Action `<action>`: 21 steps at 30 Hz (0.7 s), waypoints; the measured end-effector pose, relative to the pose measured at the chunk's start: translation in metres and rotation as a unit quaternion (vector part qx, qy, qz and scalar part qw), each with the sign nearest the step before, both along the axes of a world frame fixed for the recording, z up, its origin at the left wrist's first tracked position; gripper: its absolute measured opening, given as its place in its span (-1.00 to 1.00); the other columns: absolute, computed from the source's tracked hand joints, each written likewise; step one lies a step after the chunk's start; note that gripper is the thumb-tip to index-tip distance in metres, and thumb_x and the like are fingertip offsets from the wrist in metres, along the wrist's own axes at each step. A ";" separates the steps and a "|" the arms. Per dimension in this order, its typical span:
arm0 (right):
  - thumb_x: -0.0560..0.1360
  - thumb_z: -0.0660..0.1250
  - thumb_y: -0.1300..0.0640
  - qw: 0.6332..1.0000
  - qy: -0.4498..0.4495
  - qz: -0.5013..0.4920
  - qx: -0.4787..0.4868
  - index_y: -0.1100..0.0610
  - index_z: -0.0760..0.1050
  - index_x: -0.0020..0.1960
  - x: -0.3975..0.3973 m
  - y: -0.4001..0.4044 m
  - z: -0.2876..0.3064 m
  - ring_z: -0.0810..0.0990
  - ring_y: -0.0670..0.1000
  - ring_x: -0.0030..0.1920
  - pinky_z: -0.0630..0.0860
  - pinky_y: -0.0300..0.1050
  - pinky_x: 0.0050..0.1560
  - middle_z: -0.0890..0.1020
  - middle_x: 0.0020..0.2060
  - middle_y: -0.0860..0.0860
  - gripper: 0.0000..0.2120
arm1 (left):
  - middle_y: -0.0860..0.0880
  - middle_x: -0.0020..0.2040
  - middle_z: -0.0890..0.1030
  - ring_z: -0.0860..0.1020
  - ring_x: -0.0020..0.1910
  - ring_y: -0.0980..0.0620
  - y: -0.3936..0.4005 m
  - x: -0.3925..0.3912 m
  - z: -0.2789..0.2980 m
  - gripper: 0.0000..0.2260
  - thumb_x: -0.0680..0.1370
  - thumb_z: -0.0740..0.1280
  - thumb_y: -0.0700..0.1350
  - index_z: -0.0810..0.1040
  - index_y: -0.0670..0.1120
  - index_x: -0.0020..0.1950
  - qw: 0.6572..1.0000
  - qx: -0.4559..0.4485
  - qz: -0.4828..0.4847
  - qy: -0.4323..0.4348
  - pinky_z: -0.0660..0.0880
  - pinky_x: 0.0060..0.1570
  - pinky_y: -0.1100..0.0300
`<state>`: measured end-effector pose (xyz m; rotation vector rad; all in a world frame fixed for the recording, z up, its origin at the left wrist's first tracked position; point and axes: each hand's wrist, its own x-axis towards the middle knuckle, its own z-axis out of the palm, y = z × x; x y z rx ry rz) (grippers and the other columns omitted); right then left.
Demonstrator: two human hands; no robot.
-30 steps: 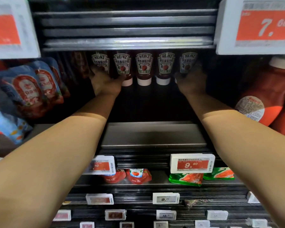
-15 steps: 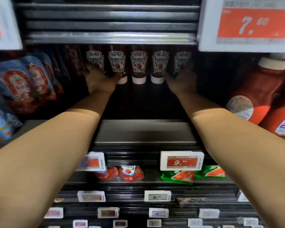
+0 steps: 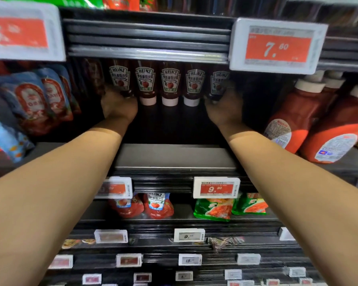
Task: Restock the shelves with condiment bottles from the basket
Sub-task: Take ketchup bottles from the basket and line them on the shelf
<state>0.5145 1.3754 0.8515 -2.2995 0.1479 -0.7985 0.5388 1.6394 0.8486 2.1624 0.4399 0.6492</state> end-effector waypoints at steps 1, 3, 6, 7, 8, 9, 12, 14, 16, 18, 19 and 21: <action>0.50 0.44 0.04 1.000 0.004 0.021 -0.013 0.14 0.47 0.37 -0.007 0.002 0.001 0.52 0.16 0.32 0.47 0.02 0.34 0.59 0.27 0.14 -0.52 | -0.15 0.37 0.56 0.50 0.37 -0.19 0.001 -0.004 -0.001 -0.56 0.54 0.40 0.01 0.51 -0.08 0.40 1.000 0.008 -0.026 0.005 0.42 0.32 0.11; 0.51 0.44 0.10 0.998 0.018 0.057 -0.022 0.14 0.53 0.29 -0.023 0.010 0.001 0.57 0.11 0.27 0.49 -0.08 0.31 0.62 0.23 0.11 -0.63 | -0.10 0.26 0.62 0.56 0.28 -0.16 0.004 -0.015 -0.002 -0.76 0.51 0.42 -0.04 0.62 -0.02 0.17 0.997 0.016 -0.079 0.017 0.46 0.25 0.14; 0.50 0.44 0.15 0.997 0.016 0.063 -0.029 0.17 0.55 0.21 -0.048 0.023 0.000 0.59 0.10 0.18 0.39 -0.34 0.11 0.62 0.15 0.12 -0.71 | 0.02 0.06 0.66 0.60 0.16 -0.06 0.015 -0.036 -0.001 -0.92 0.45 0.47 -0.10 0.62 0.05 -0.11 0.988 0.001 -0.154 0.032 0.50 0.14 0.18; 0.51 0.43 0.14 0.997 0.019 0.056 -0.041 0.17 0.55 0.20 -0.057 0.027 0.000 0.59 0.11 0.16 0.35 -0.37 0.06 0.63 0.13 0.13 -0.72 | 0.02 0.05 0.66 0.60 0.15 -0.05 0.019 -0.043 -0.001 -0.91 0.44 0.48 -0.11 0.63 0.06 -0.11 0.984 0.000 -0.174 0.038 0.50 0.16 0.16; 0.52 0.42 0.12 0.996 0.029 0.047 -0.063 0.17 0.55 0.21 -0.067 0.031 0.001 0.59 0.12 0.17 0.35 -0.36 0.07 0.63 0.14 0.13 -0.71 | 0.01 0.09 0.67 0.60 0.16 -0.06 0.024 -0.051 0.000 -0.89 0.44 0.48 -0.11 0.65 0.06 -0.08 0.980 0.009 -0.191 0.045 0.50 0.21 0.14; 0.53 0.41 0.10 0.994 0.047 0.039 -0.087 0.17 0.55 0.24 -0.076 0.035 0.001 0.58 0.14 0.21 0.38 -0.30 0.16 0.64 0.17 0.13 -0.69 | -0.02 0.13 0.67 0.60 0.17 -0.06 0.030 -0.059 0.000 -0.88 0.45 0.49 -0.11 0.66 0.05 -0.05 0.977 0.024 -0.208 0.051 0.49 0.24 0.12; 0.53 0.42 0.08 0.991 0.083 0.020 -0.099 0.18 0.55 0.31 -0.112 0.047 0.004 0.55 0.17 0.29 0.40 -0.08 0.35 0.63 0.25 0.15 -0.62 | -0.08 0.14 0.68 0.61 0.15 -0.10 0.050 -0.086 0.001 -0.87 0.46 0.49 -0.15 0.68 -0.01 -0.01 0.964 0.065 -0.251 0.054 0.50 0.23 0.12; 0.52 0.43 0.07 0.994 0.076 -0.013 -0.071 0.18 0.57 0.28 -0.142 0.056 0.004 0.58 0.16 0.23 0.43 -0.12 0.26 0.65 0.18 0.15 -0.63 | -0.07 0.13 0.68 0.60 0.15 -0.09 0.067 -0.103 0.001 -0.84 0.48 0.48 -0.12 0.69 -0.04 0.06 0.957 0.094 -0.267 0.056 0.49 0.21 0.16; 0.53 0.41 0.04 0.995 0.071 -0.034 -0.063 0.12 0.59 0.21 -0.173 0.068 -0.003 0.61 0.11 0.13 0.44 -0.16 0.14 0.68 0.08 0.07 -0.71 | -0.04 0.01 0.68 0.60 0.09 -0.05 0.082 -0.120 -0.001 -0.86 0.49 0.47 -0.09 0.68 -0.02 0.04 0.955 0.092 -0.279 0.047 0.49 0.13 0.20; 0.54 0.38 0.05 0.994 0.065 -0.032 -0.081 0.05 0.59 0.12 -0.202 0.083 -0.014 0.62 0.08 0.08 0.49 -0.11 0.13 0.69 0.02 0.00 -0.82 | 0.07 -0.17 0.64 0.60 -0.03 0.01 0.095 -0.138 -0.001 -0.95 0.49 0.47 -0.09 0.66 0.02 -0.07 0.954 0.057 -0.294 0.034 0.45 -0.01 0.24; 0.55 0.36 0.07 0.993 0.062 -0.030 -0.092 0.04 0.60 0.09 -0.215 0.089 -0.019 0.62 0.09 0.07 0.50 -0.07 0.13 0.69 0.01 0.00 -0.86 | 0.10 -0.21 0.62 0.60 -0.09 0.04 0.100 -0.148 -0.001 -0.96 0.48 0.47 -0.11 0.65 0.02 -0.10 0.952 0.049 -0.301 0.025 0.44 -0.07 0.29; 0.56 0.36 0.12 0.993 0.050 -0.021 -0.102 0.10 0.63 0.09 -0.239 0.098 -0.028 0.61 0.13 0.10 0.45 -0.06 0.14 0.69 0.03 0.06 -0.85 | 0.09 -0.21 0.64 0.57 -0.20 0.15 0.111 -0.168 -0.001 -0.95 0.47 0.46 -0.13 0.65 -0.01 -0.10 0.946 0.062 -0.318 0.008 0.37 -0.22 0.49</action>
